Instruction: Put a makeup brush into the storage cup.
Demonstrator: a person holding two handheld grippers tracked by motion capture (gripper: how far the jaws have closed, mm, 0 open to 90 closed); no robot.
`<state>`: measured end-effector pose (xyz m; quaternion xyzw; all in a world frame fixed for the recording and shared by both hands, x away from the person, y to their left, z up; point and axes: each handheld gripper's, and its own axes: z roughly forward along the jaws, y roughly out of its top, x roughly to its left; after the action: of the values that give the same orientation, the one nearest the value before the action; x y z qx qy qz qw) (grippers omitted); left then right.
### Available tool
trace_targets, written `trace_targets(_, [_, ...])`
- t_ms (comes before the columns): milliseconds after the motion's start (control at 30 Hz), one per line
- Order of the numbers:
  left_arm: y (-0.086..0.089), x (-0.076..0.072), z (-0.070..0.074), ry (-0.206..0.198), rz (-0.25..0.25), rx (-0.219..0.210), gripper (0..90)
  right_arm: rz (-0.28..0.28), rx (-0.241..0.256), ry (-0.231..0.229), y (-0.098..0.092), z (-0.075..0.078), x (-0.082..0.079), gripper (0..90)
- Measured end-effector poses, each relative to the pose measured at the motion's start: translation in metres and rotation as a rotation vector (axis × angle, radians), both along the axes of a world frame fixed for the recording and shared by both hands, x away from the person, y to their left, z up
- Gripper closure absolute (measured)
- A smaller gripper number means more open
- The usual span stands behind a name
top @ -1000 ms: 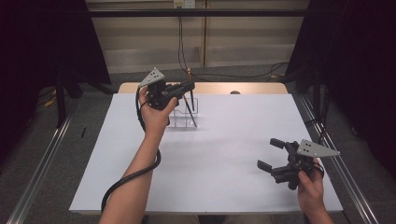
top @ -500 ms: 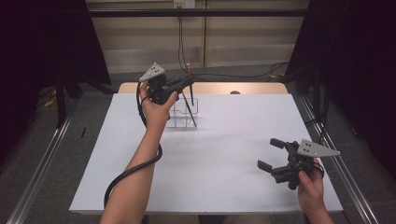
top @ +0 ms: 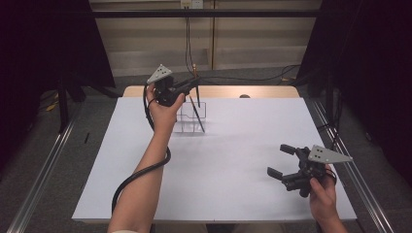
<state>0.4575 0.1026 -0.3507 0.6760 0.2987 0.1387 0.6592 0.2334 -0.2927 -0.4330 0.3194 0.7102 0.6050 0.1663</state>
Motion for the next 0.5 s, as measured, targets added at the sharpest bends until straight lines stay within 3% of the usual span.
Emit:
trace_targets(200, [-0.003,0.003,-0.005,-0.011,0.027,0.026,82.9,0.003,-0.001,-0.002,0.000,0.001,0.000,0.0])
trace_targets(500, [-0.004,0.006,-0.014,-0.005,0.050,0.031,82.9,0.000,0.000,-0.006,-0.001,0.001,-0.001,0.0])
